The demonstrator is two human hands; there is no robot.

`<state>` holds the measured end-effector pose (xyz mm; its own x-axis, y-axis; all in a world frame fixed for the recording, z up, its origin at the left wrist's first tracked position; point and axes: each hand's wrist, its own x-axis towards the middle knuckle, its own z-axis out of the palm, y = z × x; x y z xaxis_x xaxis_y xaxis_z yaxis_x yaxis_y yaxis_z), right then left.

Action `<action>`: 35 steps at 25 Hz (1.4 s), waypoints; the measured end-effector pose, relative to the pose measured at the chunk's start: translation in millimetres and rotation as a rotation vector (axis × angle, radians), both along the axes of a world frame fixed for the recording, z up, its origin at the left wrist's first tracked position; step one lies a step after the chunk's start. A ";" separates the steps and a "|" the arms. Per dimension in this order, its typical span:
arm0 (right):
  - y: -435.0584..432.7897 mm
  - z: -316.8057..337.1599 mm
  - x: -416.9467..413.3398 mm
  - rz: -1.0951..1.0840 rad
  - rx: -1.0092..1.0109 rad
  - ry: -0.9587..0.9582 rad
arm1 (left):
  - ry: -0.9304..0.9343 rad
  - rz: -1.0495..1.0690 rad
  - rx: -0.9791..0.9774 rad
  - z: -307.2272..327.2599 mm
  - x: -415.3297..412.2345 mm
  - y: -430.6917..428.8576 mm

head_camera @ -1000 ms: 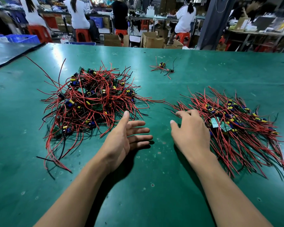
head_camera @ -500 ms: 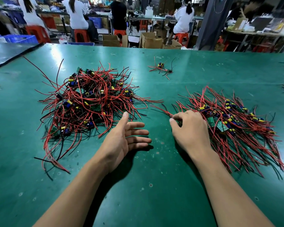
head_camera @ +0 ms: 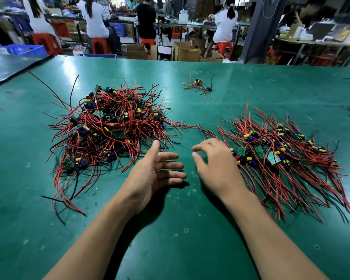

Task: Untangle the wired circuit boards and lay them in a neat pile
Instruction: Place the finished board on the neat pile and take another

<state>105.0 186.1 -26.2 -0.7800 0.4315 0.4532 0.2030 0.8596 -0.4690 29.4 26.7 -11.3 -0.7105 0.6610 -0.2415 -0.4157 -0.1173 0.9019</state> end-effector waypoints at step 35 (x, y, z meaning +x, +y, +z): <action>-64.1 39.9 -110.4 0.060 -0.207 -0.233 | 0.217 0.140 0.004 -3.3 -13.9 -9.7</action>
<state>-5.4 122.0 13.7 -0.8796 0.4457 0.1662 0.2773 0.7643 -0.5822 15.5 17.0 -14.6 -0.8299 0.5535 -0.0704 -0.1916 -0.1641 0.9677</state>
